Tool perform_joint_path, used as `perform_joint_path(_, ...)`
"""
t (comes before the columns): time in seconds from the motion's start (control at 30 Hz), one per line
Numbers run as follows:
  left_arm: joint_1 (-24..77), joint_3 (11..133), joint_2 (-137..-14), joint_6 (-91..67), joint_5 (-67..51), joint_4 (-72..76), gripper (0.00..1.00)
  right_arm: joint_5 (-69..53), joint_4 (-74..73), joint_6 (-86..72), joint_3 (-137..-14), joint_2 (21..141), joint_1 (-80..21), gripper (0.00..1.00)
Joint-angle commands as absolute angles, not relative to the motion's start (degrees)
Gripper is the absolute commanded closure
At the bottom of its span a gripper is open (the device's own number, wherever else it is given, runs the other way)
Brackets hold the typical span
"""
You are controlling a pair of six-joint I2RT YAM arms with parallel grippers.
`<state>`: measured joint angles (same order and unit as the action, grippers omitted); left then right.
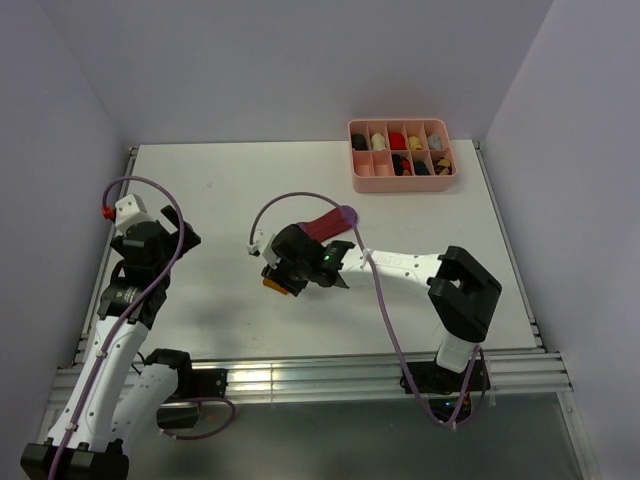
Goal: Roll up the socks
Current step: Roll the sock at the center of the board.
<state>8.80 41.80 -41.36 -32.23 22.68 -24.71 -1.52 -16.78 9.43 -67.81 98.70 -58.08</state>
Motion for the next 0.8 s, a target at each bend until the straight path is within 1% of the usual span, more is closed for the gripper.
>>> perform_joint_path(0.0,8.5,43.2,-40.8,-31.6,22.0,-23.8,0.0,-0.4,-16.7,12.6,-68.5,99.7,-60.5,0.5)
perform_joint_path(0.4,8.4,43.2,-40.3,-31.3,21.6,-23.9,0.01,5.2,-15.5,16.6,-71.6,107.0,-63.9,0.52)
perform_joint_path(0.77,8.4,43.2,-40.1,-31.2,21.9,-24.2,0.01,8.4,-13.6,19.2,-71.6,109.0,-65.0,0.52)
